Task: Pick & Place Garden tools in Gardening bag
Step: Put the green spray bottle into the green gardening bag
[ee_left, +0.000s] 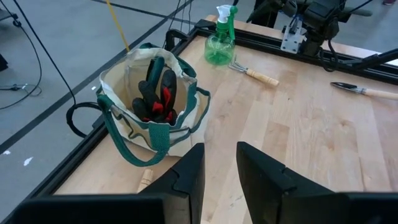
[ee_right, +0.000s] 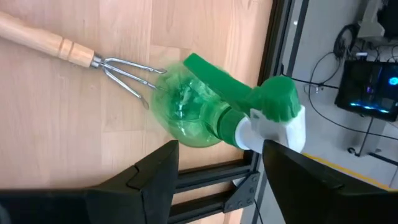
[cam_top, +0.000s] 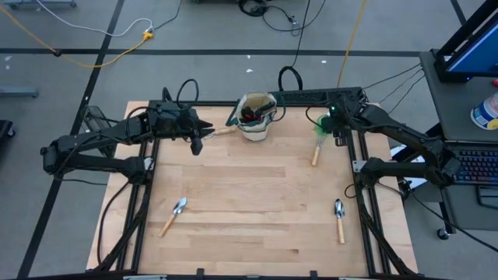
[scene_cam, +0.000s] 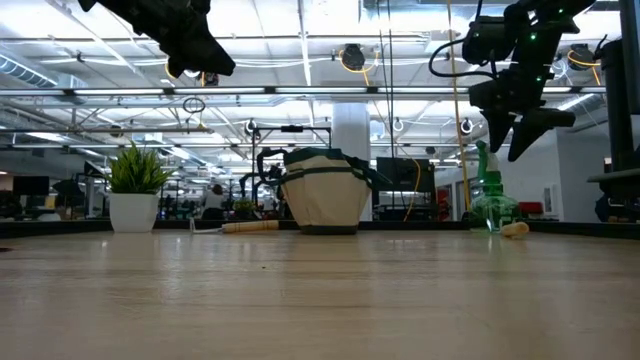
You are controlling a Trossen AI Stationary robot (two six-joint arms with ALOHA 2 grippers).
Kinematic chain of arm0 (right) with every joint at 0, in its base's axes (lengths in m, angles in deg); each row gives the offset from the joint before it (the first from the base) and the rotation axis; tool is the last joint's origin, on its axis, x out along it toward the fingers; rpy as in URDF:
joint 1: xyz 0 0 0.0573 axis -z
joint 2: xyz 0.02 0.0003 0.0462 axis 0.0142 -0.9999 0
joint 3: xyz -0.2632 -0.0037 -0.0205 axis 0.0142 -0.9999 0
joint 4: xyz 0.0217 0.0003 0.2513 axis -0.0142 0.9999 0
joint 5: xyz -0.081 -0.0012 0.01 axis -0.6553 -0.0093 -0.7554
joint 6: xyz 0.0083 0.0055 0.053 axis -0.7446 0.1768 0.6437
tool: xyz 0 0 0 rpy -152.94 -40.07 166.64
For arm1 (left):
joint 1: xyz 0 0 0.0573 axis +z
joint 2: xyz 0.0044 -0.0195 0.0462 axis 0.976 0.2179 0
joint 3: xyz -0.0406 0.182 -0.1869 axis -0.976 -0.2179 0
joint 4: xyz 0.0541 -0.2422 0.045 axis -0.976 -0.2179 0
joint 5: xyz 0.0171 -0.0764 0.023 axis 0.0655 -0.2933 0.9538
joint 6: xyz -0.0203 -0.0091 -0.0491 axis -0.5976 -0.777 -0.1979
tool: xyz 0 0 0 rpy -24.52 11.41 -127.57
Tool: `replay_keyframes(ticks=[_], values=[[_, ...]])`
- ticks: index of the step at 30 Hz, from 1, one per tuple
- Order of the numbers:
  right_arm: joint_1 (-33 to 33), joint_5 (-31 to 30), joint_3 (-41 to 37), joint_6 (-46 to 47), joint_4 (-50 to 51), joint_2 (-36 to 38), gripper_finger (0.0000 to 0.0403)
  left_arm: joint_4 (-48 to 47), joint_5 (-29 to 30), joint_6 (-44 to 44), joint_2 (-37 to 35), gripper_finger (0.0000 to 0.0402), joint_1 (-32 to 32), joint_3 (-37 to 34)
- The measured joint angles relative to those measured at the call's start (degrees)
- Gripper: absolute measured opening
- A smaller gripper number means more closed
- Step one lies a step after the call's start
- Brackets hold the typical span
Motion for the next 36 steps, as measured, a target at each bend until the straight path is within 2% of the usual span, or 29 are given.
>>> replay_keyframes(ticks=[15, 23, 36], values=[[-0.80, 0.06, 0.00, -5.52, 3.61, -0.03, 0.0224, -0.02, 0.02, 0.76, 0.00, 0.0097, 0.01, 0.00], [-1.83, -0.01, 0.00, -7.60, 0.89, -2.62, 0.0224, -0.01, 0.04, 1.74, 0.00, 0.0097, 0.01, 0.00], [-2.90, 0.00, 0.02, -6.04, 2.84, -5.93, 0.0224, -0.11, 0.02, 2.30, 0.00, 0.0097, 0.00, 0.00]])
